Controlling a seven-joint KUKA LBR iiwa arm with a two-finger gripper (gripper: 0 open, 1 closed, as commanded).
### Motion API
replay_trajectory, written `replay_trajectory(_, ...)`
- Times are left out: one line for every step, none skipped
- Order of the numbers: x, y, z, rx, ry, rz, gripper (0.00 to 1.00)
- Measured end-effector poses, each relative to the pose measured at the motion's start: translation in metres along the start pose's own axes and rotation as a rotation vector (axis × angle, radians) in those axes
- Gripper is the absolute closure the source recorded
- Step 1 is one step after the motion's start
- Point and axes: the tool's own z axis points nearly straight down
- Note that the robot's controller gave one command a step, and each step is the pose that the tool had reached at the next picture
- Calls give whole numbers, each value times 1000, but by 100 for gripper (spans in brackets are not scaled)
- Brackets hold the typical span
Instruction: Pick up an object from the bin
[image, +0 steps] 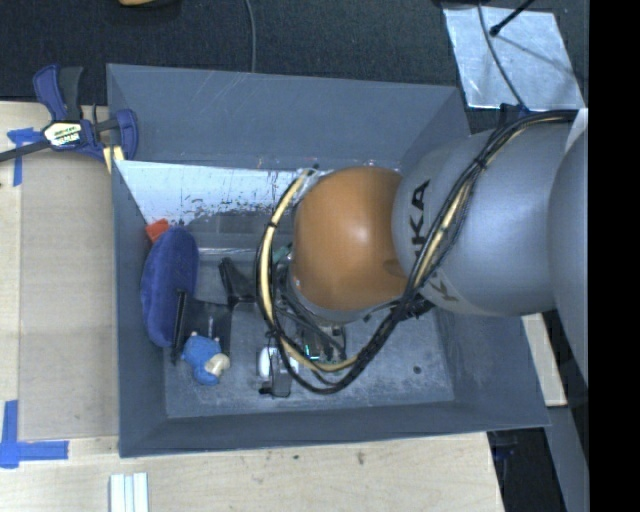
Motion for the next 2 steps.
replay_trajectory(-4, -62, 99, -1, -3, 296, 0)
replay_trajectory(0, -33, 97, -4, -9, 382, 0)
